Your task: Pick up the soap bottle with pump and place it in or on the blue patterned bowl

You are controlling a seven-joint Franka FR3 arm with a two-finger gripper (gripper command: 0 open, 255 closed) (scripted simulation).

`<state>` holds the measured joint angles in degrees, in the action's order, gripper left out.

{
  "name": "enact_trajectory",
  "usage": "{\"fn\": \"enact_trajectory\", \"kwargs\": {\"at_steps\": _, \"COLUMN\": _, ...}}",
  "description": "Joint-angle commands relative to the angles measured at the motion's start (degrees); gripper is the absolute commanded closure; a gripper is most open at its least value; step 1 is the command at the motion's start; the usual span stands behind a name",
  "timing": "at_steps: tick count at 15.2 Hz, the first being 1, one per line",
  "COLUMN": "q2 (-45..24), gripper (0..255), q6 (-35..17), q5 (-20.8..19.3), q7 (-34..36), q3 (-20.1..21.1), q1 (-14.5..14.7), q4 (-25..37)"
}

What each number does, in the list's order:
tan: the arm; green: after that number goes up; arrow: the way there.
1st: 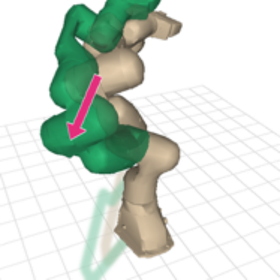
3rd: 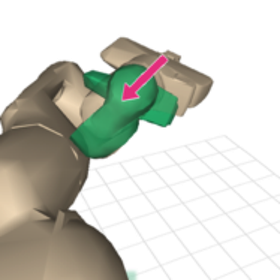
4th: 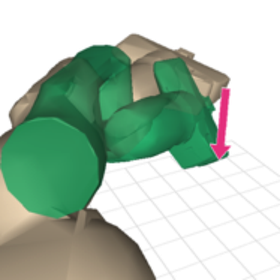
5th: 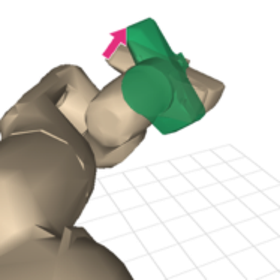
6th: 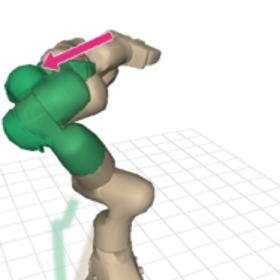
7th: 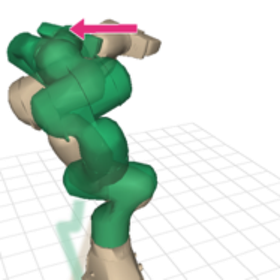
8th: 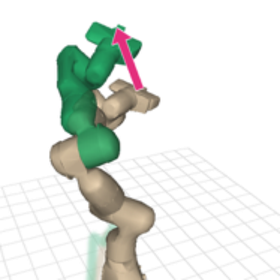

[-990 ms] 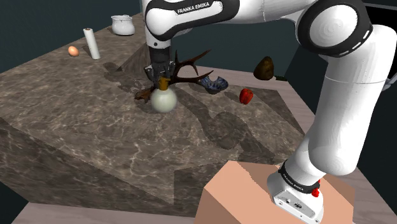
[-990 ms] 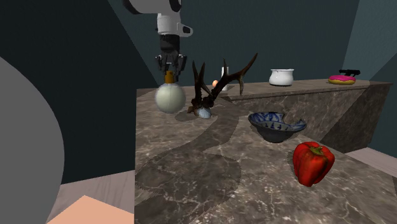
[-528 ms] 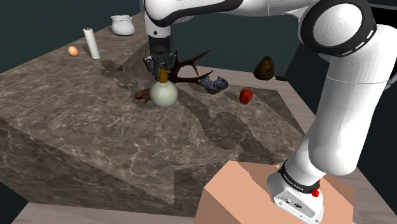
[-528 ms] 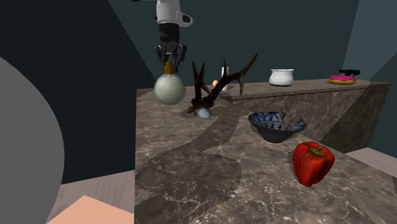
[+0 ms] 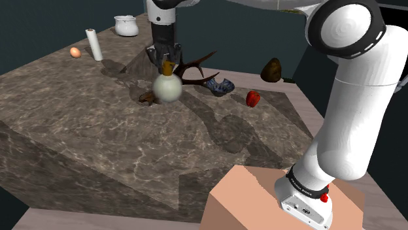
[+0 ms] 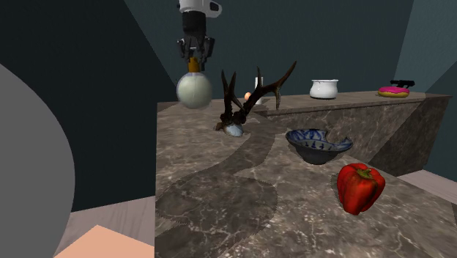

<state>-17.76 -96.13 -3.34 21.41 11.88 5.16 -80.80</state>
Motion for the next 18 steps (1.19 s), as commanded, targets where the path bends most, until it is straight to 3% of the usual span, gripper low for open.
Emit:
{"fn": "enact_trajectory", "kwargs": {"at_steps": 1, "q2": -0.17, "gripper": 255, "q6": 1.46, "q5": -0.03, "q7": 0.03, "q3": 0.03, "q1": 0.1, "q4": 1.64}}
{"fn": "enact_trajectory", "kwargs": {"at_steps": 9, "q2": 3.58, "gripper": 255, "q6": 2.13, "q5": 1.18, "q7": -9.95, "q3": -3.35, "q1": -6.64, "q4": -1.24}}
{"fn": "enact_trajectory", "kwargs": {"at_steps": 18, "q2": 3.21, "gripper": 255, "q6": 4.73, "q5": 1.78, "q7": -21.18, "q3": -7.53, "q1": -13.66, "q4": 1.89}}
